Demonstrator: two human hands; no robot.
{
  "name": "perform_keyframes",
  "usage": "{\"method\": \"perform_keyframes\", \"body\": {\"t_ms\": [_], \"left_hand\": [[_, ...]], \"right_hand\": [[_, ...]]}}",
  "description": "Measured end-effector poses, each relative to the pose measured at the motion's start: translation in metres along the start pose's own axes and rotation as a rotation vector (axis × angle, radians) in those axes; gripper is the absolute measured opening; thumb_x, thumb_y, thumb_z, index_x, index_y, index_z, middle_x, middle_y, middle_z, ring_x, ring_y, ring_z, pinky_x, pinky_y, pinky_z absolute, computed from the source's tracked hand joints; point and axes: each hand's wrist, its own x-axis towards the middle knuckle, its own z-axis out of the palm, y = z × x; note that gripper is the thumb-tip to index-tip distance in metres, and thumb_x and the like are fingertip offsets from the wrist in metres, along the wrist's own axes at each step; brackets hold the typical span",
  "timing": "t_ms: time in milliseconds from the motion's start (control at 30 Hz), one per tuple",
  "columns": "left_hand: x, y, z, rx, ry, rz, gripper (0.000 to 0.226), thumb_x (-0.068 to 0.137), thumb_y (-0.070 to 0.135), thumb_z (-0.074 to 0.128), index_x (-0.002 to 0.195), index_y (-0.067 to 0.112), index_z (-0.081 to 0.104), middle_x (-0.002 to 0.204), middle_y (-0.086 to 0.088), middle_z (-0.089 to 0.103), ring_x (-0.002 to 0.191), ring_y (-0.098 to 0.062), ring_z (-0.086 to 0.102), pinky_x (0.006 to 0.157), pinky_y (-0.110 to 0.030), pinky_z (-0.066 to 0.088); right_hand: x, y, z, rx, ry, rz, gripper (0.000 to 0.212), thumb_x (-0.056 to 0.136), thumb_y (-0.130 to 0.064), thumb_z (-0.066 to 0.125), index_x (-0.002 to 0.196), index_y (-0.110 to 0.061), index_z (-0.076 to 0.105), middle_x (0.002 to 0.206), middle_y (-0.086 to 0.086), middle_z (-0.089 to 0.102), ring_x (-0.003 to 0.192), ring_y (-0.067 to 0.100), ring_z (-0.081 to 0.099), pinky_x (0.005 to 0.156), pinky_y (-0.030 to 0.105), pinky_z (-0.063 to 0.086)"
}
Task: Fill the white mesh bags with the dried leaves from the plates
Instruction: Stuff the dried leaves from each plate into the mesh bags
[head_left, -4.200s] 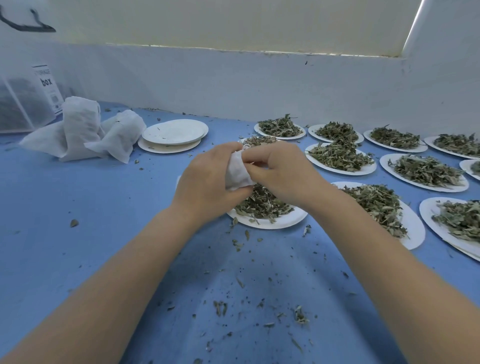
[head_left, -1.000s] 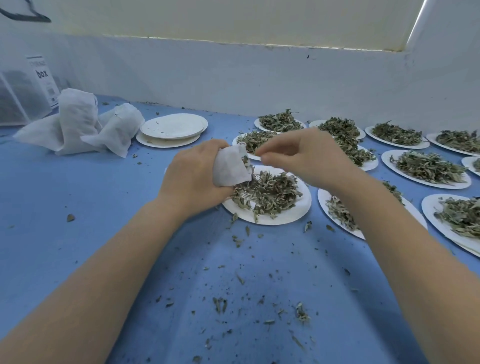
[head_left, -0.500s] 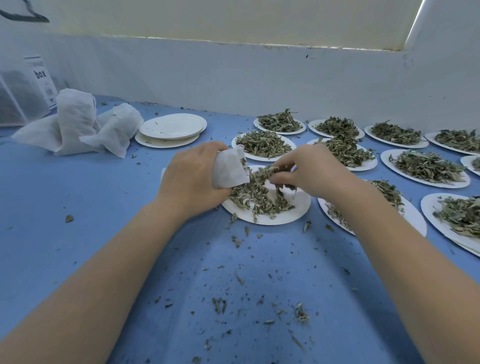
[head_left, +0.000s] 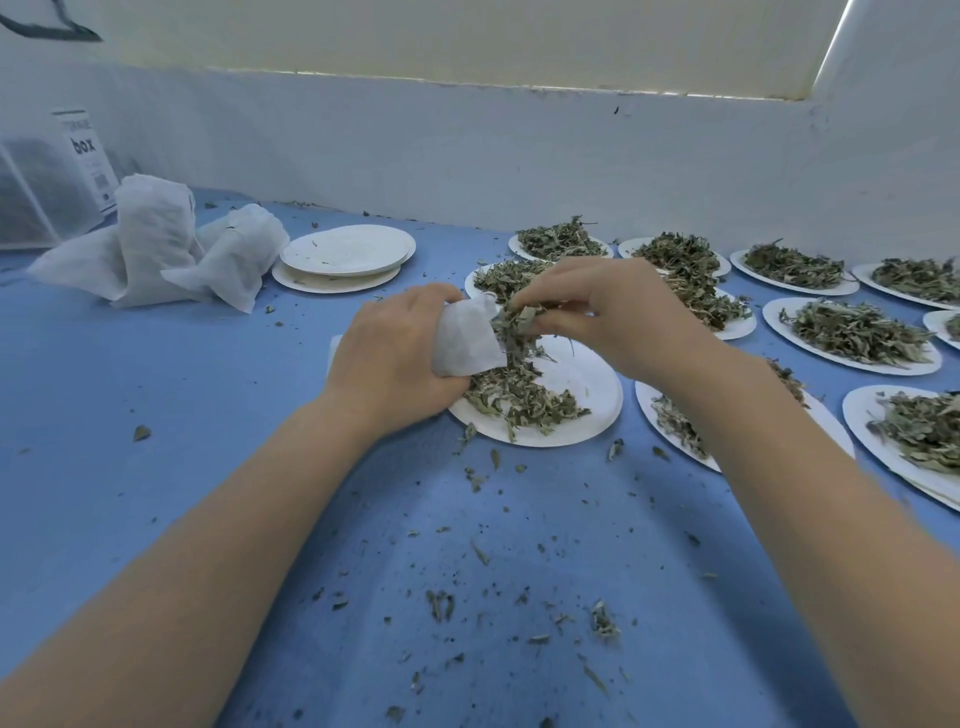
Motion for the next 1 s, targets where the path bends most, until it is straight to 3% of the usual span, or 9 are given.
{"method": "perform_keyframes", "body": {"t_ms": [267, 367, 467, 633, 767, 833, 900, 933, 1000], "left_hand": [[-0.001, 0.008, 0.001, -0.050, 0.031, 0.069, 0.057, 0.068, 0.022, 0.076, 0.119, 0.008, 0.054, 0.107, -0.008, 0.062, 0.094, -0.029, 0.056, 0.075, -0.029, 0.034], [-0.001, 0.007, 0.000, -0.042, 0.047, 0.039, 0.059, 0.070, 0.028, 0.074, 0.121, 0.009, 0.052, 0.110, -0.008, 0.061, 0.096, -0.030, 0.055, 0.075, -0.028, 0.033], [0.000, 0.007, 0.000, -0.044, 0.065, 0.032, 0.059, 0.072, 0.031, 0.074, 0.123, 0.010, 0.052, 0.112, -0.007, 0.061, 0.098, -0.029, 0.056, 0.076, -0.026, 0.032], [0.000, 0.016, 0.000, -0.049, 0.118, 0.083, 0.050, 0.068, 0.023, 0.077, 0.110, 0.002, 0.060, 0.097, -0.012, 0.066, 0.086, -0.032, 0.059, 0.071, -0.027, 0.033], [0.000, 0.019, 0.000, -0.018, 0.103, 0.097, 0.043, 0.066, 0.021, 0.076, 0.097, -0.004, 0.061, 0.084, -0.015, 0.064, 0.075, -0.033, 0.059, 0.064, -0.019, 0.023], [0.001, 0.016, -0.001, -0.014, 0.111, 0.080, 0.047, 0.067, 0.025, 0.075, 0.101, -0.002, 0.060, 0.090, -0.014, 0.064, 0.078, -0.033, 0.059, 0.066, -0.023, 0.028], [0.003, 0.011, -0.002, -0.019, 0.112, 0.032, 0.052, 0.068, 0.027, 0.074, 0.112, 0.005, 0.058, 0.102, -0.011, 0.064, 0.089, -0.034, 0.058, 0.070, -0.030, 0.035], [0.004, 0.008, -0.004, -0.012, 0.114, 0.014, 0.054, 0.068, 0.027, 0.074, 0.115, 0.008, 0.056, 0.106, -0.009, 0.063, 0.093, -0.034, 0.057, 0.071, -0.031, 0.036], [0.006, 0.001, -0.006, 0.008, 0.113, -0.018, 0.056, 0.067, 0.028, 0.072, 0.118, 0.011, 0.055, 0.108, -0.008, 0.063, 0.096, -0.035, 0.056, 0.073, -0.033, 0.038]], "right_hand": [[0.000, -0.012, 0.019, 0.262, 0.084, 0.132, 0.029, 0.073, -0.007, 0.076, 0.099, -0.018, 0.070, 0.085, -0.005, 0.068, 0.075, 0.005, 0.064, 0.075, 0.010, 0.049], [0.000, -0.011, 0.011, 0.516, 0.010, 0.217, 0.034, 0.076, 0.000, 0.073, 0.105, -0.013, 0.065, 0.102, 0.001, 0.070, 0.089, 0.009, 0.069, 0.083, 0.025, 0.055], [-0.001, -0.011, 0.007, 0.634, -0.018, 0.236, 0.034, 0.078, 0.001, 0.072, 0.106, -0.013, 0.061, 0.100, 0.004, 0.071, 0.088, 0.016, 0.070, 0.084, 0.035, 0.056], [0.001, -0.023, 0.031, 0.375, 0.186, 0.175, 0.034, 0.074, 0.003, 0.062, 0.085, -0.029, 0.055, 0.076, -0.004, 0.072, 0.070, 0.010, 0.063, 0.063, 0.017, 0.049], [0.002, -0.025, 0.035, 0.343, 0.031, 0.135, 0.030, 0.080, -0.005, 0.055, 0.091, -0.032, 0.047, 0.051, -0.010, 0.054, 0.052, 0.002, 0.042, 0.050, 0.014, 0.035], [0.002, -0.023, 0.027, 0.432, -0.069, 0.100, 0.035, 0.085, 0.000, 0.049, 0.095, -0.034, 0.048, 0.065, 0.009, 0.064, 0.059, 0.013, 0.047, 0.057, 0.022, 0.040], [0.002, -0.020, 0.019, 0.569, -0.040, 0.071, 0.034, 0.088, 0.002, 0.052, 0.102, -0.030, 0.053, 0.086, 0.021, 0.070, 0.077, 0.033, 0.058, 0.074, 0.037, 0.050], [0.002, -0.017, 0.016, 0.639, 0.011, 0.074, 0.031, 0.089, 0.000, 0.056, 0.103, -0.027, 0.057, 0.089, 0.017, 0.072, 0.085, 0.032, 0.063, 0.081, 0.039, 0.052], [0.002, -0.008, 0.012, 0.580, 0.110, 0.120, 0.021, 0.087, -0.011, 0.064, 0.102, -0.025, 0.062, 0.085, 0.001, 0.074, 0.084, 0.017, 0.067, 0.079, 0.029, 0.055]]}}
